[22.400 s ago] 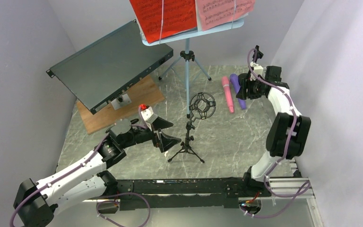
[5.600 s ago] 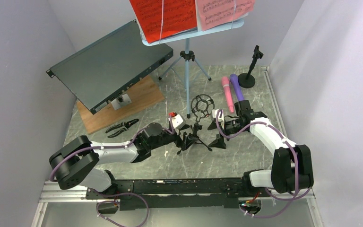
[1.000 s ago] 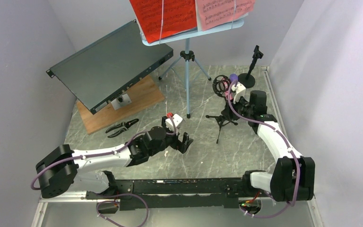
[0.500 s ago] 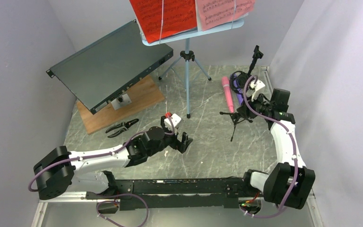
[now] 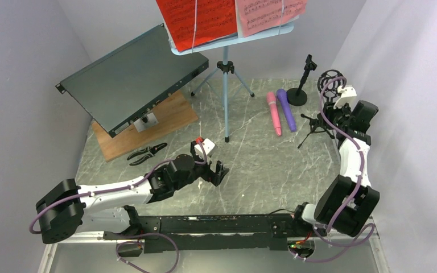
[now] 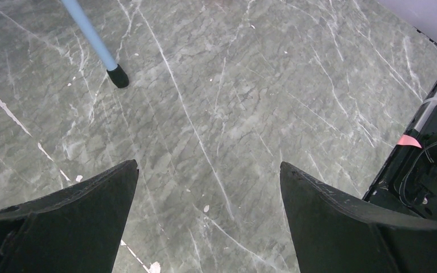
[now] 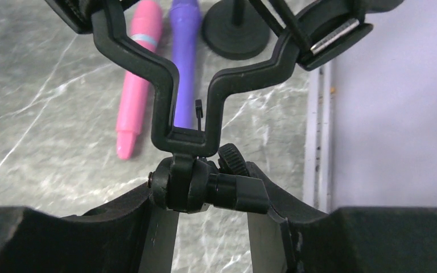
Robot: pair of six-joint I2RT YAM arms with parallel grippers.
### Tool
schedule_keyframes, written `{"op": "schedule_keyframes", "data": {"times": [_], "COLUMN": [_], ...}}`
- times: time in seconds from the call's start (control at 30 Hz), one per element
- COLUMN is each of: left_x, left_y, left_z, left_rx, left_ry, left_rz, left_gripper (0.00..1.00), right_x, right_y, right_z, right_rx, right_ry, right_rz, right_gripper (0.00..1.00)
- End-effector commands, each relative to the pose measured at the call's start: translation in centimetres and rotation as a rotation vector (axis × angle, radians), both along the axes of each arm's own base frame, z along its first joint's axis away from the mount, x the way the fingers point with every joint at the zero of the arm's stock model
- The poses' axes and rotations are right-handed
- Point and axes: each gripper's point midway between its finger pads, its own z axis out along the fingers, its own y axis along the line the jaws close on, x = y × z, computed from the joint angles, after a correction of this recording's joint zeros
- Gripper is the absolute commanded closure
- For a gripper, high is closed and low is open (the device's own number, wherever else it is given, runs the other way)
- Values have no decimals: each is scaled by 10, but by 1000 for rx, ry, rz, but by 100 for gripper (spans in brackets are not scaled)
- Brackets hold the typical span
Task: Pack up the instrument practice props
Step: Pick up the microphone stand at the center of the board, then place the microphone stand at the center of the board.
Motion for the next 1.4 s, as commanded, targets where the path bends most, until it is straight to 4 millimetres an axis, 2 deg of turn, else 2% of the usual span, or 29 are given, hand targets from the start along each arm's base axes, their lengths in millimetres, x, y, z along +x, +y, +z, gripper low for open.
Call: {"op": "schedule_keyframes", "data": {"times": [0.0,0.13,0.23,0.33,0.57,0.73,0.87,0.9,1.0,1.07,1.2,1.37], "left_x": [3,3,3,2,1,2,1,1,0,0,-1,-1], "left_y": [-3,-3,-3,-1,4,2,1,2,3,3,3,2], "left_z": [11,11,10,10,9,9,9,9,10,11,13,14], "left_rx": [-26,-24,-24,-23,-22,-22,-22,-22,-24,-24,-21,-15], "left_ry": [-25,-23,-21,-15,-17,-19,-16,-15,-18,-19,-18,-15], "left_rz": [1,-1,2,5,14,11,5,5,6,2,-6,-7], "left_gripper": [0,0,0,1,1,1,1,1,0,1,1,1], "right_x": [36,57,75,86,98,100,100,99,94,88,74,56], "right_y": [-33,-48,-40,-28,-19,-18,-18,-18,-15,-11,-5,-3], "right_z": [49,38,21,11,-10,-29,-39,-40,-38,-37,-32,-20], "right_rx": [-73,-72,-74,-64,-61,-60,-66,-65,-67,-60,-47,-29], "right_ry": [-219,-221,-177,-147,-101,-41,-6,-2,5,19,17,9], "right_rz": [-131,-181,-120,-70,-52,-32,-15,-11,0,16,28,28], "right_gripper": [100,100,100,100,100,90,78,72,47,38,25,17]}}
